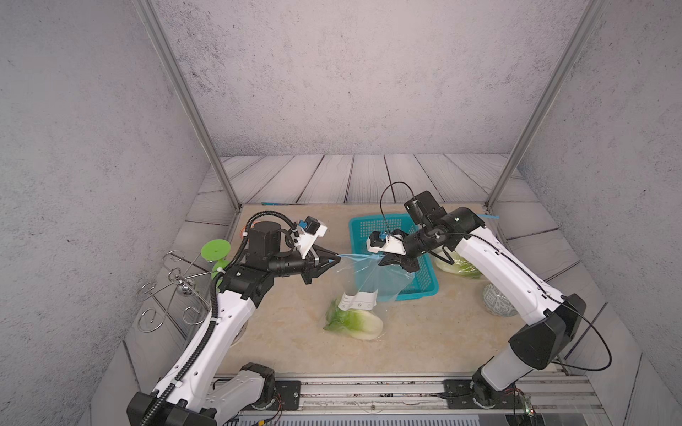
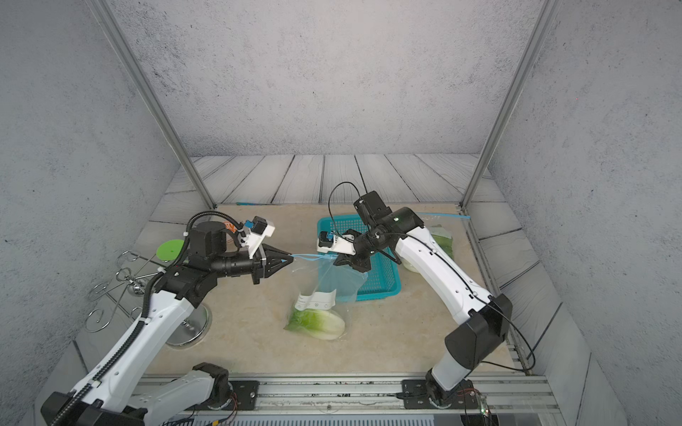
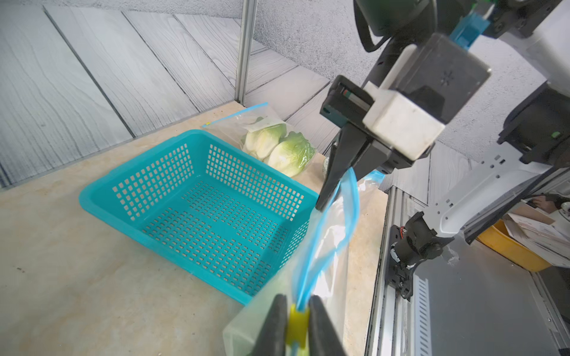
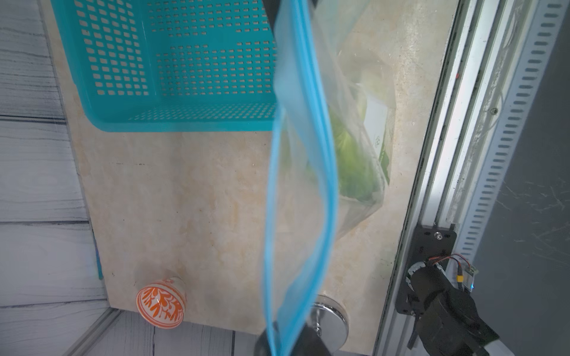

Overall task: Put the chinese cabbages into a zipper bag and zip it
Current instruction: Adjust the zipper food storage bag at the center of the board.

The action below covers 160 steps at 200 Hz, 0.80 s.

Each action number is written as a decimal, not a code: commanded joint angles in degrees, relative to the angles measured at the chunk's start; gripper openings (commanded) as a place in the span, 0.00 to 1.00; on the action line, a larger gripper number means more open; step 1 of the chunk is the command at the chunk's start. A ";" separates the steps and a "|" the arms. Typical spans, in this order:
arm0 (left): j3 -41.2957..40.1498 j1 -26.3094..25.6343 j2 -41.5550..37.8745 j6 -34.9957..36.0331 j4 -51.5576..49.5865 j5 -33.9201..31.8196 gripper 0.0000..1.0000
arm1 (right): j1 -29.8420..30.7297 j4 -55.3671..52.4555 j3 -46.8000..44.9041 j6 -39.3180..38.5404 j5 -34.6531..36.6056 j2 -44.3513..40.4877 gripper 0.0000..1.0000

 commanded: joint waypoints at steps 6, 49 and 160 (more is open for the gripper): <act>-2.55 2.85 -1.14 -6.77 7.82 6.23 0.41 | -0.69 -3.14 0.52 -0.86 -0.18 -3.63 0.00; -10.50 2.98 -1.79 -8.11 16.07 4.25 0.46 | -0.65 -2.80 0.13 -1.04 -0.53 -4.05 0.00; -13.23 1.92 0.27 -10.51 27.01 5.56 0.27 | -0.65 -3.05 1.14 -0.78 -2.03 -3.65 0.00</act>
